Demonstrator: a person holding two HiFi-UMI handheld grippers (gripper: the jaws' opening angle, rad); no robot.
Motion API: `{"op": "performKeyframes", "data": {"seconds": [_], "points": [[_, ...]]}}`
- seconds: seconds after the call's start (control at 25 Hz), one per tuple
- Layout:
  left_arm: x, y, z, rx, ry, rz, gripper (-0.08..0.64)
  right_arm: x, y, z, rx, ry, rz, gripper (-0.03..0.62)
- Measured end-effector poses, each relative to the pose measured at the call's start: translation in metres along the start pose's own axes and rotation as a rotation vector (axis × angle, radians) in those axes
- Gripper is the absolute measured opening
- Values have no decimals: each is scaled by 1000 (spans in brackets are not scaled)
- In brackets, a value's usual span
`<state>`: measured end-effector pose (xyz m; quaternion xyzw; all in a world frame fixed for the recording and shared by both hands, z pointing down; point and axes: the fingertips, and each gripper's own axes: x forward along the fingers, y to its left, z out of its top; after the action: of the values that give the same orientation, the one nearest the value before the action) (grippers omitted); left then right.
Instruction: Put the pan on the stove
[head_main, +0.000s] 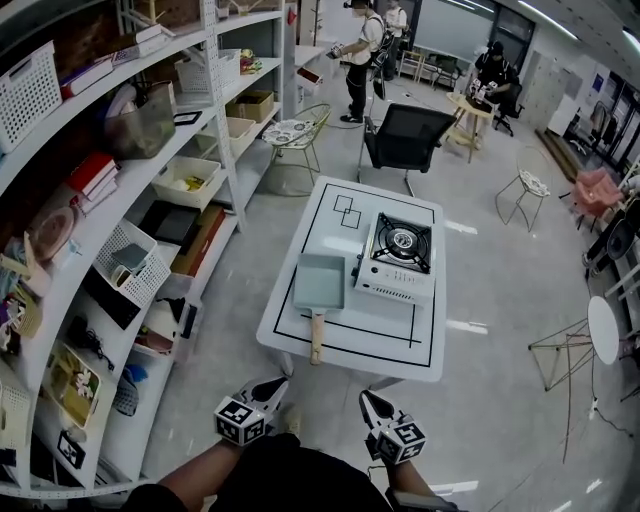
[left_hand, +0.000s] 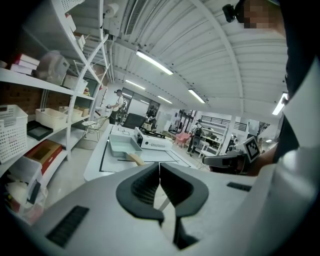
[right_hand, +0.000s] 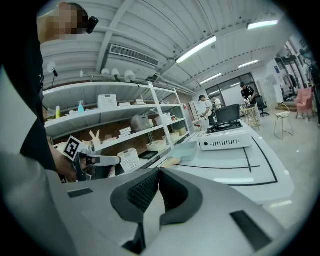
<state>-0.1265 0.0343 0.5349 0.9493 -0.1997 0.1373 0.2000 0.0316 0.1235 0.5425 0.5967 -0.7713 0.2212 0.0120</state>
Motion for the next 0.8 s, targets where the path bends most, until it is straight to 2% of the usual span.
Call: {"op": "performKeyframes", "data": {"seconds": [0.44,0.8], "points": [[31,44,35,48,-31,-45,11,45,-15,30,-10,10,-49,26],[37,82,54,19,-43,-78,11,85,-14,51,-18,-3,-70,26]]}}
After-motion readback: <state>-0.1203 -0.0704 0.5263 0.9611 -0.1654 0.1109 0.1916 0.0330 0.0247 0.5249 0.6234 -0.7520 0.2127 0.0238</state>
